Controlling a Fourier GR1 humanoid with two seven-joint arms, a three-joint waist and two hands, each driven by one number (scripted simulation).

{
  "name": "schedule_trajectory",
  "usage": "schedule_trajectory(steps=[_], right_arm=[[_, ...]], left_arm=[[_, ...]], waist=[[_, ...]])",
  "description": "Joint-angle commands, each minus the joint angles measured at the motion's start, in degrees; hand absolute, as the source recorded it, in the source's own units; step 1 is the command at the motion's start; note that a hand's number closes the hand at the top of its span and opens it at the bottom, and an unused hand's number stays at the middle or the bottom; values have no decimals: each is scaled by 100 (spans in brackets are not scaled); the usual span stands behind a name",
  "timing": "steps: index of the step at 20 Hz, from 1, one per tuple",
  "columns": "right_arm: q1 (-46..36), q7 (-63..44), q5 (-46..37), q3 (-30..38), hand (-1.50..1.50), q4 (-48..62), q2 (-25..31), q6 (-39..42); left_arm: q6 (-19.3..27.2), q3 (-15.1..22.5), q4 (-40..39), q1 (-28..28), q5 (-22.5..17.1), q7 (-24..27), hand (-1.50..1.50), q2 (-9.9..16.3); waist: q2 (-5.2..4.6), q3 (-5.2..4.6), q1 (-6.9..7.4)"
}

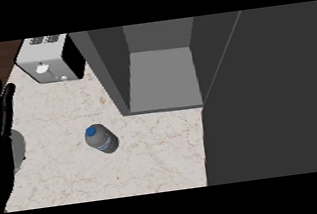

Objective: Pick up the bottled water, place it into the cabinet and close the cabinet

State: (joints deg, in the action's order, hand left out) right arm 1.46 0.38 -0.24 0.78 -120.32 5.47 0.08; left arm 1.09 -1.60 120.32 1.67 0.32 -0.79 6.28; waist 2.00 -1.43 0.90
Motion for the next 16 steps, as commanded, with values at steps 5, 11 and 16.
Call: schedule_trajectory(steps=[5, 11, 16], right_arm=[[943, -239, -278, -370, -150, -688, -28, 144], [1780, -889, 818, -718, -150, -1531, 17, 707], [2556, -980, 535, -1183, -150, -2276, -137, 686]], left_arm=[[767, 1022, 785, -733, 1073, 37, -150, -605], [1436, 1626, 1348, -1722, -178, -776, -150, -622], [1551, 2180, 1834, -2326, 219, -737, -150, -626]], waist=[[-181, 144, -115], [-154, 142, -101], [-175, 142, -96]])
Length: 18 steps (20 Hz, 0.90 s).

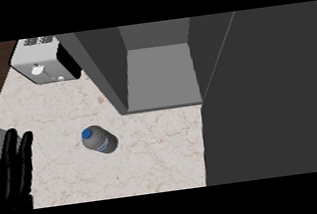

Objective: Pick up the bottled water, place it into the cabinet and close the cabinet

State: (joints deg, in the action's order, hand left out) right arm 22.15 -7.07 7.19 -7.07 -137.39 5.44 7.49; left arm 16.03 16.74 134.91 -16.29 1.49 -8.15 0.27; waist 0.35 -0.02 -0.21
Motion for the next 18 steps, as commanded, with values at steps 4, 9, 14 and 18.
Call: schedule_trajectory(steps=[4, 9, 14, 18], right_arm=[[1246, 183, 86, -119, -150, -888, 13, 375], [1076, -164, 365, 41, -150, -1017, 56, 326], [1746, -23, 429, -28, -150, -1479, 35, 528], [2207, 344, 31, -438, -150, -1581, -147, 681]], left_arm=[[128, 808, 651, -1122, 235, 268, -150, 42], [299, 1222, 501, -1428, 468, 643, -150, -22], [104, 693, 732, -1563, -58, 616, -150, 318], [388, 1192, 308, -1627, 376, 927, -150, 78]], waist=[[-2, 2, -7], [-15, 1, 22], [-7, -3, -14], [5, -2, -51]])
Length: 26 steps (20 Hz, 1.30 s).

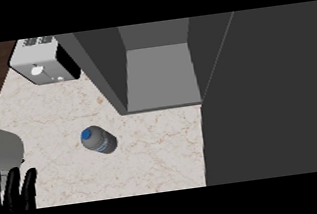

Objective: Pick up the bottled water, place it into the cabinet and close the cabinet

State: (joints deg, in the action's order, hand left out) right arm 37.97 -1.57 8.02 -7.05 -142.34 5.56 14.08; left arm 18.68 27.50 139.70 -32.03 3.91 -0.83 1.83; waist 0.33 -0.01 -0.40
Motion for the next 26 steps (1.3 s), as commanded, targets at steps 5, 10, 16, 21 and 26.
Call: schedule_trajectory(steps=[5, 10, 16, 21, 26], right_arm=[[1076, 429, 399, 125, -150, -879, 50, 439], [1235, 236, 579, 152, -150, -1131, 48, 465], [1564, 578, 363, -30, -150, -1187, -59, 602], [1656, 660, 309, -106, -150, -1216, 12, 682], [2201, 1306, 470, 120, -150, -1128, 114, 1042]], left_arm=[[-6, -660, -317, 156, -466, -17, -150, 103], [-37, -1209, -1002, 699, -868, -80, -150, 23], [-197, -1369, -1842, 471, -1285, 695, -150, -93], [-638, -1961, -3352, 1088, -1563, 1331, -150, 4], [-678, -2278, -4336, 1685, -1663, 1567, -150, -35]], waist=[[0, -1, -74], [-18, -6, -88], [-11, -8, -53], [-36, -13, -53], [-20, -6, -100]])
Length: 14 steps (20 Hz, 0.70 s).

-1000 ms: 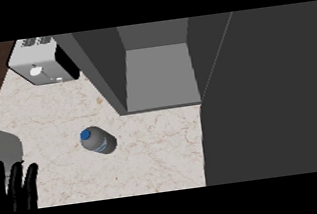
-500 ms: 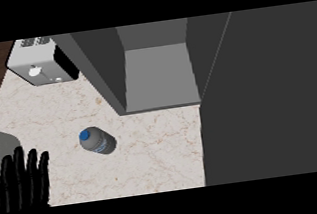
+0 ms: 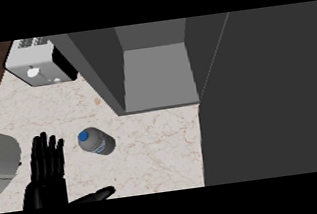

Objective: Pick up the bottled water, place it into the cabinet and close the cabinet

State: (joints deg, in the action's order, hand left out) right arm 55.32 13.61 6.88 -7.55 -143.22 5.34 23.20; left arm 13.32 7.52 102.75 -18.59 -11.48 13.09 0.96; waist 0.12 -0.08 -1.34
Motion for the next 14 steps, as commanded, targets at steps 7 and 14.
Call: schedule_trajectory(steps=[7, 14], right_arm=[[819, 66, 547, 350, -150, -967, 181, 260], [795, -34, 668, 360, -150, -1117, 80, 154]], left_arm=[[-554, -624, -2070, 672, -398, 1145, -150, 6], [-592, -805, -3294, 1498, -425, 1584, -150, -63]], waist=[[-3, 1, 30], [-25, 0, 62]])
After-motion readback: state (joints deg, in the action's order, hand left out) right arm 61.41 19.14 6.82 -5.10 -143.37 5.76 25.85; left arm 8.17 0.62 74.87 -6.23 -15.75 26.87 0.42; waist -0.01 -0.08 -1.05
